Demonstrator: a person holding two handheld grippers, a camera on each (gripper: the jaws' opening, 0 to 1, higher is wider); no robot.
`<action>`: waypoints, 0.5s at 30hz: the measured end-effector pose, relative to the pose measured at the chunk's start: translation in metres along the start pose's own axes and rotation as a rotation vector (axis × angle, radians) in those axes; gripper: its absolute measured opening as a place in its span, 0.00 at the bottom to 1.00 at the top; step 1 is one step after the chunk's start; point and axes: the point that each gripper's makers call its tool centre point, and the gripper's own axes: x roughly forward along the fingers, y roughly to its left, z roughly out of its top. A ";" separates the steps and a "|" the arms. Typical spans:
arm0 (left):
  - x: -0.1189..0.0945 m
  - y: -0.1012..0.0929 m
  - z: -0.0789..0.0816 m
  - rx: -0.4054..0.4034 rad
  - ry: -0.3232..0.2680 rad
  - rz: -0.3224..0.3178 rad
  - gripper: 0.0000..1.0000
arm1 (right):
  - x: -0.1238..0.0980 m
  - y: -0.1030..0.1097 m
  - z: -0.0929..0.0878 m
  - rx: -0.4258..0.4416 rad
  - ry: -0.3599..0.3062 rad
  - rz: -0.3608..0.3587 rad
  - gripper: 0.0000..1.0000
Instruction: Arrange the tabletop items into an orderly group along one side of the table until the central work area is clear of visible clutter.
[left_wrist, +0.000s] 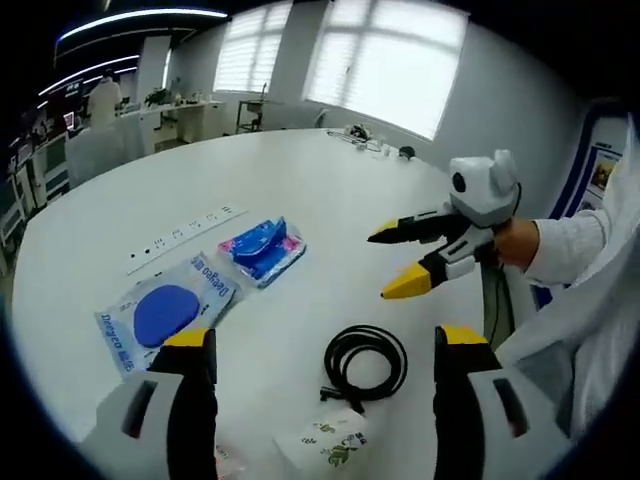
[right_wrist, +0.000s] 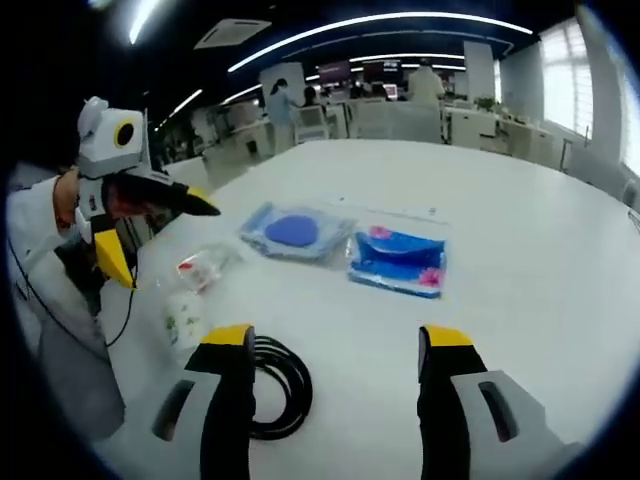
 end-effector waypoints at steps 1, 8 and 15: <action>-0.001 -0.001 -0.002 0.000 0.004 -0.003 0.92 | 0.000 0.003 -0.003 -0.001 0.009 0.004 0.65; -0.009 -0.011 -0.015 -0.010 0.013 -0.011 0.92 | 0.001 0.016 -0.020 -0.014 0.045 0.024 0.64; -0.015 -0.016 -0.029 -0.020 0.027 -0.012 0.90 | 0.008 0.029 -0.046 -0.026 0.111 0.048 0.63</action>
